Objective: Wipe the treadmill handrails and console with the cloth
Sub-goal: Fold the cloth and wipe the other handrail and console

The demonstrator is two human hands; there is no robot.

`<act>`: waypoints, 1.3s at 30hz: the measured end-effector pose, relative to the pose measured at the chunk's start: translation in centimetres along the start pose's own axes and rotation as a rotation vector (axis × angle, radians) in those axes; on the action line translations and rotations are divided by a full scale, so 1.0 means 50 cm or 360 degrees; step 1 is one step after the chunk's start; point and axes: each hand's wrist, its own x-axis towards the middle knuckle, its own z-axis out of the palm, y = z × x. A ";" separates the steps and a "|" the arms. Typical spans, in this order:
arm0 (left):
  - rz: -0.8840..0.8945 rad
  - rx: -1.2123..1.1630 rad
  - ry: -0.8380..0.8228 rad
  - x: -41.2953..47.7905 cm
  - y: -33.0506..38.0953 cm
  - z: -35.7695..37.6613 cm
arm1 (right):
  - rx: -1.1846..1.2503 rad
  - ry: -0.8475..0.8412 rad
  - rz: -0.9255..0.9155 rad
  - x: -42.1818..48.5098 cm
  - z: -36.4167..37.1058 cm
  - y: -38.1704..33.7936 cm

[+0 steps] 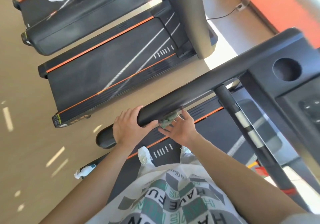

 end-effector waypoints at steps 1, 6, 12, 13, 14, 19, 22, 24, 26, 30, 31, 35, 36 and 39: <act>0.0006 0.0005 0.0001 0.000 0.000 0.003 | 0.0002 -0.0021 0.0036 -0.002 -0.001 0.002; -0.0038 0.0022 0.0004 -0.001 0.002 0.006 | 0.0050 -0.0002 -0.0006 -0.017 -0.024 -0.035; -0.0014 0.0029 0.0045 -0.002 0.000 0.006 | 0.0230 0.0147 -0.0437 -0.036 -0.062 -0.118; -0.0016 0.0029 0.0047 -0.003 0.000 0.007 | 0.0240 0.0182 -0.0509 -0.038 -0.066 -0.125; -0.0016 0.0027 0.0048 -0.004 0.001 0.006 | 0.0250 0.0212 -0.0571 -0.040 -0.066 -0.130; 0.0015 0.0034 0.0069 -0.005 0.006 0.002 | 0.0204 0.0320 -0.0669 -0.040 -0.036 -0.115; 0.0025 0.0024 0.0086 -0.005 0.009 -0.001 | 0.0065 0.0304 -0.0498 -0.041 -0.021 -0.070; 0.0019 0.0009 0.0092 -0.006 0.011 -0.003 | -0.0075 0.0248 -0.0418 -0.052 -0.016 -0.047; 0.0009 0.0014 0.0069 -0.006 0.010 -0.004 | -0.0270 0.0213 -0.0417 -0.075 -0.008 -0.040; 0.0012 0.0019 0.0039 -0.006 0.008 -0.002 | -0.0630 0.0318 -0.0815 -0.147 0.014 -0.052; 0.0014 0.0014 0.0042 -0.006 0.009 -0.003 | -0.0731 0.0315 -0.1007 -0.164 0.012 -0.056; 0.0010 0.0007 0.0070 -0.007 0.009 -0.004 | -0.1329 0.0280 -0.1616 -0.192 -0.009 -0.083; 0.0012 0.0004 0.0075 -0.007 0.008 -0.003 | -0.1570 0.0330 -0.1747 -0.185 -0.017 -0.094; 0.0016 0.0021 0.0054 -0.005 0.005 0.000 | -0.2473 0.0505 -0.2165 -0.147 -0.034 -0.124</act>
